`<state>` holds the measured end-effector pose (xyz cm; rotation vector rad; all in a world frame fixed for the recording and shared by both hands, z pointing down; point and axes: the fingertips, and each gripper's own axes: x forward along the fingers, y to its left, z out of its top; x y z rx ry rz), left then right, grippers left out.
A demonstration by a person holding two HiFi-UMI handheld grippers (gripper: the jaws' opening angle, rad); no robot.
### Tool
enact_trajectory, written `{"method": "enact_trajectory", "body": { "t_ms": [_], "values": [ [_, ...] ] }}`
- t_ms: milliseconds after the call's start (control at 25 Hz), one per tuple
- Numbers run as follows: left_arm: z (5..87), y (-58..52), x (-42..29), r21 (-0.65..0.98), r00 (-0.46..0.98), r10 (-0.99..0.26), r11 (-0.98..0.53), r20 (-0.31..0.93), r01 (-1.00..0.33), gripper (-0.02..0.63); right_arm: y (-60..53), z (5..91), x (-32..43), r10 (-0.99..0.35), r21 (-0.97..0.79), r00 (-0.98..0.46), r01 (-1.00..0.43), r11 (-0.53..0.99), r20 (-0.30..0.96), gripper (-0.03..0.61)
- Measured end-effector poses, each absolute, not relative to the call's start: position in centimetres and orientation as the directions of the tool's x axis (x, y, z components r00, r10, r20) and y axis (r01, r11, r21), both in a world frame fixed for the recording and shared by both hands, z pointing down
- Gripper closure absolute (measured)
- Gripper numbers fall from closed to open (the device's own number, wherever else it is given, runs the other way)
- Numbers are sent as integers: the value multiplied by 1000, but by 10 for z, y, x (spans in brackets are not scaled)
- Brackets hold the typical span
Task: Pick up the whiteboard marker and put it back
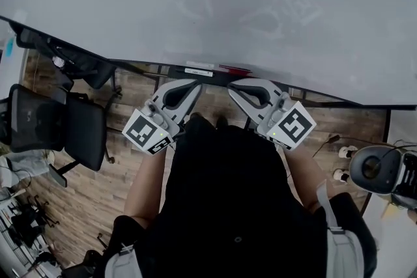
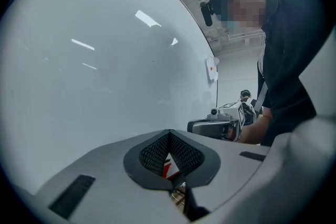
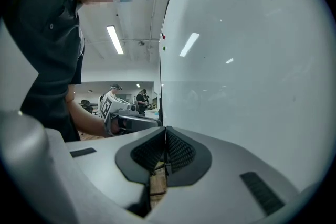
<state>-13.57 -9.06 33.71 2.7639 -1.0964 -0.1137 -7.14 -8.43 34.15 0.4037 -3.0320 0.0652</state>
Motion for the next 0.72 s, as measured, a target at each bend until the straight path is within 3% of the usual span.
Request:
{"method": "enact_trajectory", "body": {
  "t_ms": [320, 720],
  "values": [
    [346, -84, -114, 278, 797, -604, -766, -2, -580, 601, -87, 346, -51, -303, -58, -949, -308, 950, 82, 558],
    [336, -87, -87, 236, 845, -535, -820, 5, -521, 601, -90, 356, -27, -351, -113, -934, -357, 927, 69, 558]
  ]
}}
